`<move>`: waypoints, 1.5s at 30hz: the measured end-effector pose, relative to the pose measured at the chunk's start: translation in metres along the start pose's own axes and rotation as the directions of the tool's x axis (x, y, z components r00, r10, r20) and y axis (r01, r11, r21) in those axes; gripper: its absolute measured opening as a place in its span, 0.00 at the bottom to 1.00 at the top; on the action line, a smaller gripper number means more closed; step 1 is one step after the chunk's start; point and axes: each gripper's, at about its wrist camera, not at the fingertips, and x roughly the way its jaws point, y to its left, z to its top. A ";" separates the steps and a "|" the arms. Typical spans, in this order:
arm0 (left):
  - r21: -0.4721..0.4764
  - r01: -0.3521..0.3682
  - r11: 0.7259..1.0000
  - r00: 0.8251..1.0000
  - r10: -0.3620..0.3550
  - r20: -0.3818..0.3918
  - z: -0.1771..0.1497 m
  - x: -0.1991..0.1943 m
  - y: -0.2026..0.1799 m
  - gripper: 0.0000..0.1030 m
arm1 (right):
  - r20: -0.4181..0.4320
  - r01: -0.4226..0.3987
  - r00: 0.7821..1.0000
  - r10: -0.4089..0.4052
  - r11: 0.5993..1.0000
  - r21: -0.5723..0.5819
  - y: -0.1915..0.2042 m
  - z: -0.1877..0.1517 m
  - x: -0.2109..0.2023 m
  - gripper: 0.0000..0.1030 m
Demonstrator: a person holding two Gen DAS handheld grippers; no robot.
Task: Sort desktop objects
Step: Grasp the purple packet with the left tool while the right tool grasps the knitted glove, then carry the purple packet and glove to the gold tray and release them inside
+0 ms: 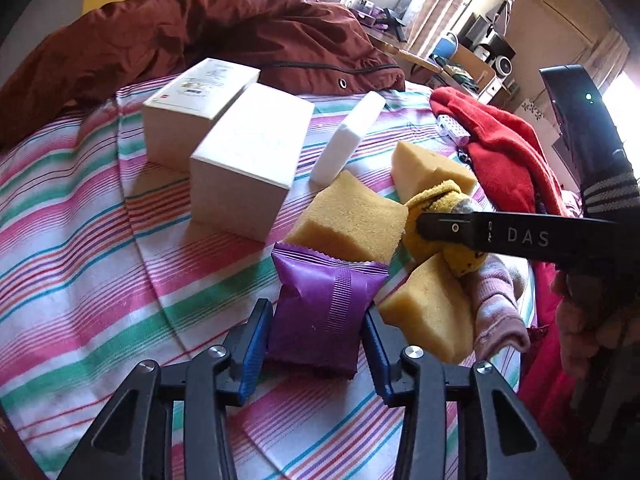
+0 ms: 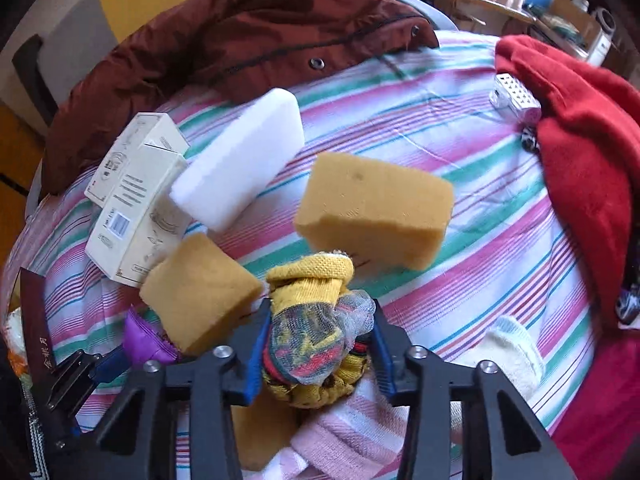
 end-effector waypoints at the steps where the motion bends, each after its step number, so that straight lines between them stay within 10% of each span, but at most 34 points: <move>1: -0.006 0.002 1.000 1.000 -0.002 0.003 -0.002 -0.003 0.001 0.43 | 0.012 0.002 1.000 -0.002 1.000 -0.013 0.001 0.000 -0.002 0.38; 16: -0.033 -0.014 0.999 0.991 0.018 0.130 -0.033 -0.091 0.009 0.43 | 0.279 -0.101 0.954 0.115 0.993 -0.062 0.014 0.002 -0.059 0.37; 27: -0.156 -0.110 0.982 0.964 0.144 0.222 -0.085 -0.179 0.057 0.43 | 0.295 -0.135 0.934 0.203 0.963 -0.235 0.051 -0.012 -0.070 0.37; 38: -0.417 -0.309 0.855 0.874 0.428 0.229 -0.174 -0.264 0.166 0.43 | 0.283 -0.195 0.919 0.276 0.939 -0.283 0.075 -0.029 -0.084 0.37; 45: -0.546 -0.328 0.771 0.847 0.496 0.192 -0.212 -0.282 0.216 0.44 | 0.240 -0.289 0.877 0.416 0.856 -0.428 0.148 -0.066 -0.114 0.37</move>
